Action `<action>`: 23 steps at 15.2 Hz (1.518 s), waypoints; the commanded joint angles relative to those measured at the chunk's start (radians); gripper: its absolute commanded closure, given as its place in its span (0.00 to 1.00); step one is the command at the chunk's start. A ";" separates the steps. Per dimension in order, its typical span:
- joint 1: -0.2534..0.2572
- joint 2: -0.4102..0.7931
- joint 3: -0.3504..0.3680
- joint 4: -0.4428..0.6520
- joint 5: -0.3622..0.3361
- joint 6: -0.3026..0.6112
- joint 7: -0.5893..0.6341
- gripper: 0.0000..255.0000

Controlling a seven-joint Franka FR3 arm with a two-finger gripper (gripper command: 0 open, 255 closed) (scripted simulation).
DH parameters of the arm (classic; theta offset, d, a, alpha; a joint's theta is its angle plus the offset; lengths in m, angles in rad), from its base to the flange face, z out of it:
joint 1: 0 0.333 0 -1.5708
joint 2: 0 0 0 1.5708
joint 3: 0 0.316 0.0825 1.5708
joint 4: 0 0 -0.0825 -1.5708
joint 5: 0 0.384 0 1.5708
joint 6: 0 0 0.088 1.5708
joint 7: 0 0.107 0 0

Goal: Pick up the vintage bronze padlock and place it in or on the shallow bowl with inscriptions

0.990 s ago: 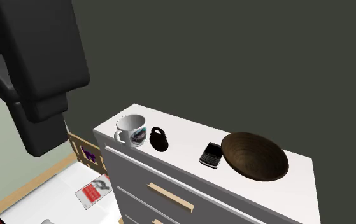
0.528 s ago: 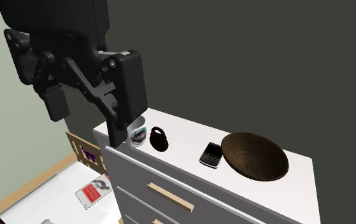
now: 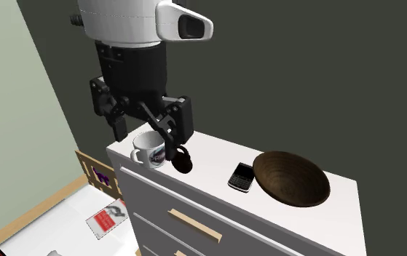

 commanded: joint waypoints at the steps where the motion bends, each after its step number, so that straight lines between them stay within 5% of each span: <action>1: 0.004 0.072 0.002 0.019 0.006 0.072 -0.008 0.00; 16: 0.019 0.614 0.017 0.389 0.028 0.363 -0.056 0.00; 23: 0.022 0.692 0.022 0.403 0.034 0.428 -0.060 0.00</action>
